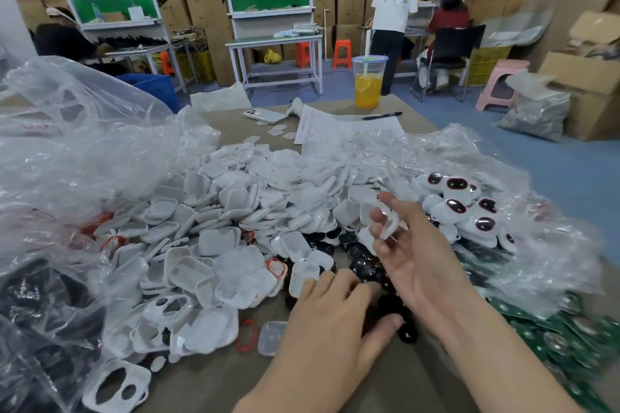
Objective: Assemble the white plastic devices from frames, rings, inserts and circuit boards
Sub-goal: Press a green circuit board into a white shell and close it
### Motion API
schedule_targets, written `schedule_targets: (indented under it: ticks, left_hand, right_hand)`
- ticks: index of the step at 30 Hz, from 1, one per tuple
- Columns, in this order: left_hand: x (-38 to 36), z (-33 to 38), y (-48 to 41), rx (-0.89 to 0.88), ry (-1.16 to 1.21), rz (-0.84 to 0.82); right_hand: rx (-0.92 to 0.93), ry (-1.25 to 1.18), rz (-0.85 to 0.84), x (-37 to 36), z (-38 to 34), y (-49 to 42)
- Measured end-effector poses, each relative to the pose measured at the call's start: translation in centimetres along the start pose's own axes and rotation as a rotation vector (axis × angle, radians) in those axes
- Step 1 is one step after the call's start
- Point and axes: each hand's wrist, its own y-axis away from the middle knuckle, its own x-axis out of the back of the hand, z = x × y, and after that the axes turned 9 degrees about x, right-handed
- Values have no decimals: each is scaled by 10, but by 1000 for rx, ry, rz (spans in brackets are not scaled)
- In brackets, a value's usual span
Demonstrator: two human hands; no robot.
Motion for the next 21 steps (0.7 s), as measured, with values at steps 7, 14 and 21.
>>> schedule_targets:
  ticks: [7,14,21]
  left_hand:
    - [-6,-6,-5,95,342,-58]
    - [16,-32,-8,173,579,373]
    - [19,-46,-7,29,419,499]
  right_hand:
    - [28,-23,29,4,0,-8]
    - [115,445,-195,10,18,-2]
    - [5,504,-490,6,25,10]
